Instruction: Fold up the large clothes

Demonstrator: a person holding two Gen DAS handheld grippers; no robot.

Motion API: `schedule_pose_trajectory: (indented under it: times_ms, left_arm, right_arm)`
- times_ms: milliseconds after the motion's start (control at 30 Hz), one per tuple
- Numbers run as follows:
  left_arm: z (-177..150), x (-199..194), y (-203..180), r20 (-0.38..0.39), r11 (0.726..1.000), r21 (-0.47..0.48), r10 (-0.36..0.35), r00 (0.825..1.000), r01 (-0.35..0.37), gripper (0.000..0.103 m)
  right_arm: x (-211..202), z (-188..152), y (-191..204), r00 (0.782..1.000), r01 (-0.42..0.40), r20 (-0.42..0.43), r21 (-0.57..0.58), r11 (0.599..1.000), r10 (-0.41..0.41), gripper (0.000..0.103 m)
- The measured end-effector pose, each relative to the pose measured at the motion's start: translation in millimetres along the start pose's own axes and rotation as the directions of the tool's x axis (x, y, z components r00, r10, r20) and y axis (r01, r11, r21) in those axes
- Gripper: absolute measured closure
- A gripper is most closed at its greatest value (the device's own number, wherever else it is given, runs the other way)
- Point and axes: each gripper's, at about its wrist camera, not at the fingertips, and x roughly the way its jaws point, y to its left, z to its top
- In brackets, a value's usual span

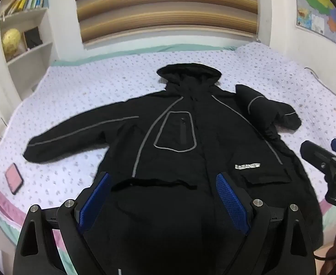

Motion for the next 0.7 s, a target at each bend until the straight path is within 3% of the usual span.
schedule_pose_trajectory:
  times_ms: [700]
  left_arm:
    - [-6.3,10.4,2.6,-0.025,1.0,-0.007,0.012,1.0,-0.012,0.011]
  right_arm:
    - [8.8,-3.8,11.5,0.999,0.018,-0.044,-0.047,0.999,-0.02,0.0]
